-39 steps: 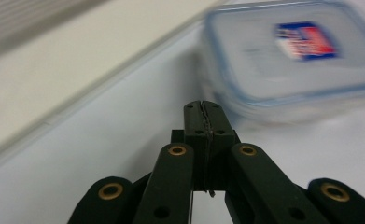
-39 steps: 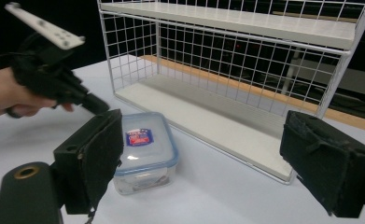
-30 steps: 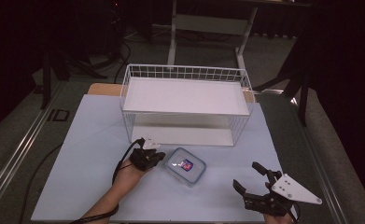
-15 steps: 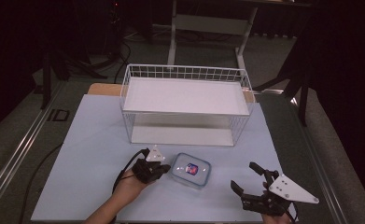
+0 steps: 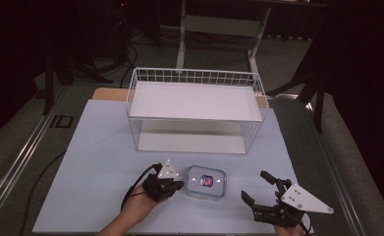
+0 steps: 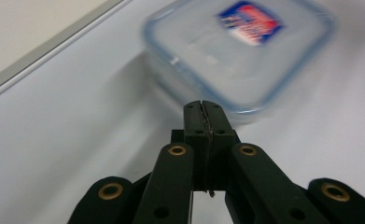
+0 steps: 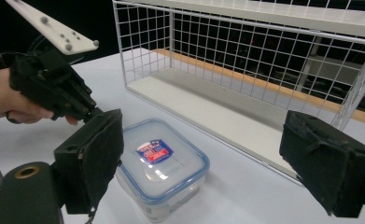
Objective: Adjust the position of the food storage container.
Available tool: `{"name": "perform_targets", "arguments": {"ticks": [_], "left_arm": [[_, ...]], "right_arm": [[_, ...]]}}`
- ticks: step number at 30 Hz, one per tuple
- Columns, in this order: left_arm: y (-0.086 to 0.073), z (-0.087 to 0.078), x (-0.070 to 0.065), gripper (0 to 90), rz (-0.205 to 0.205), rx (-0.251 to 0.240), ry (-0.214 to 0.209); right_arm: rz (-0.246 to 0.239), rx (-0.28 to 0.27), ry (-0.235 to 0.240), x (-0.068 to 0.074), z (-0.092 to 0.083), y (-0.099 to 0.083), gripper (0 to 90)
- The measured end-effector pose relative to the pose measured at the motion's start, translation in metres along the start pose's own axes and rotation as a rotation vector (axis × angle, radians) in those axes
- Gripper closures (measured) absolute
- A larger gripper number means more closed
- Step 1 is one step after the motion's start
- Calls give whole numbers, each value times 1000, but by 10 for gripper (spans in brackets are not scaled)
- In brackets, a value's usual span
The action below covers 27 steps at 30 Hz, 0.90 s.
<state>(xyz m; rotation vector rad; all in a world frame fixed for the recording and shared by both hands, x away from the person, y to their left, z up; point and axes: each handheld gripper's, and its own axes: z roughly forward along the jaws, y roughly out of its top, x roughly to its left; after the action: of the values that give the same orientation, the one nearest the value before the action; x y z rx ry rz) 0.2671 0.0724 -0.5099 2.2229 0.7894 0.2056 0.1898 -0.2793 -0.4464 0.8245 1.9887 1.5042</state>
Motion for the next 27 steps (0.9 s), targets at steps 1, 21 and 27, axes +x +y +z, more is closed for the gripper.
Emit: {"name": "perform_targets", "arguments": {"ticks": [1,21,27], "left_arm": [[-1,2,4,900,-14,0,15],[-1,20,-7,900,0,41,-40],[2,23,-15,900,18,45,-60]], "right_arm": [[0,0,-1,0,0,0,137],[0,3,18,1,2,-1,136],[-3,3,20,2,2,-1,136]]}}
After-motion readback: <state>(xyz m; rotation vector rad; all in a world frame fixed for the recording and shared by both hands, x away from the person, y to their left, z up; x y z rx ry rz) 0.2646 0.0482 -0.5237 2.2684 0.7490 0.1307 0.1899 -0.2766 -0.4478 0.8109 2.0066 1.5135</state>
